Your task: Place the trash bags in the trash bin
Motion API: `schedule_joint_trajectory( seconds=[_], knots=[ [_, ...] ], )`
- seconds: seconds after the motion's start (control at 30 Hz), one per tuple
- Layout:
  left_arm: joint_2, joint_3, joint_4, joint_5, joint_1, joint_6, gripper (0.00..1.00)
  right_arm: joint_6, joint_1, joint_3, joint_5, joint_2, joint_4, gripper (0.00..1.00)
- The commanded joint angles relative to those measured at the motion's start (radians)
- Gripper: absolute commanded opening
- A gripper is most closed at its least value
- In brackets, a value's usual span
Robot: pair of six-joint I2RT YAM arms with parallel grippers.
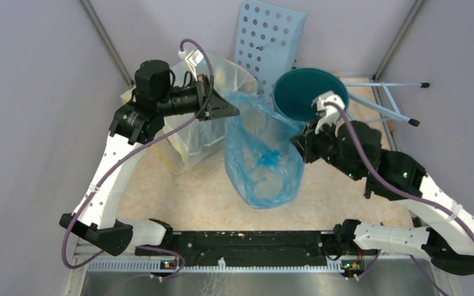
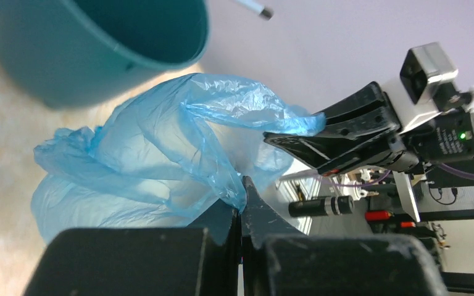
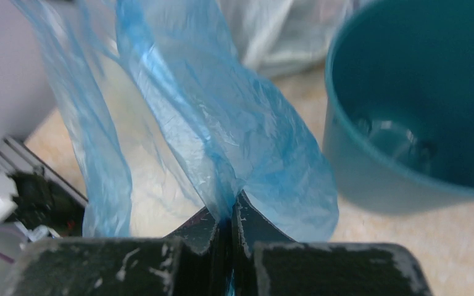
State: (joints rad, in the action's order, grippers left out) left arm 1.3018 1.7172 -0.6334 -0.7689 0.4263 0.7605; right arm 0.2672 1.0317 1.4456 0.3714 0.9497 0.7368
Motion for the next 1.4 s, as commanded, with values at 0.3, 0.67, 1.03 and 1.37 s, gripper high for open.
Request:
schedule_joint_trajectory(
  seconds=[0.3, 0.67, 1.03, 1.37],
  knots=[
    [-0.012, 0.13, 0.684, 0.098, -0.005, 0.125, 0.0, -0.462, -0.006, 0.584, 0.279, 0.247, -0.231, 0.0],
    [0.203, 0.179, 0.93, 0.105, -0.004, 0.18, 0.0, -0.37, -0.421, 0.819, 0.076, 0.483, -0.156, 0.0],
    [0.448, 0.439, 0.995, 0.072, 0.014, 0.239, 0.0, -0.158, -0.703, 0.867, -0.137, 0.54, -0.191, 0.0],
    [0.568, 0.527, 1.03, 0.083, 0.015, 0.299, 0.0, -0.152, -0.723, 0.936, -0.171, 0.611, -0.179, 0.0]
  ],
)
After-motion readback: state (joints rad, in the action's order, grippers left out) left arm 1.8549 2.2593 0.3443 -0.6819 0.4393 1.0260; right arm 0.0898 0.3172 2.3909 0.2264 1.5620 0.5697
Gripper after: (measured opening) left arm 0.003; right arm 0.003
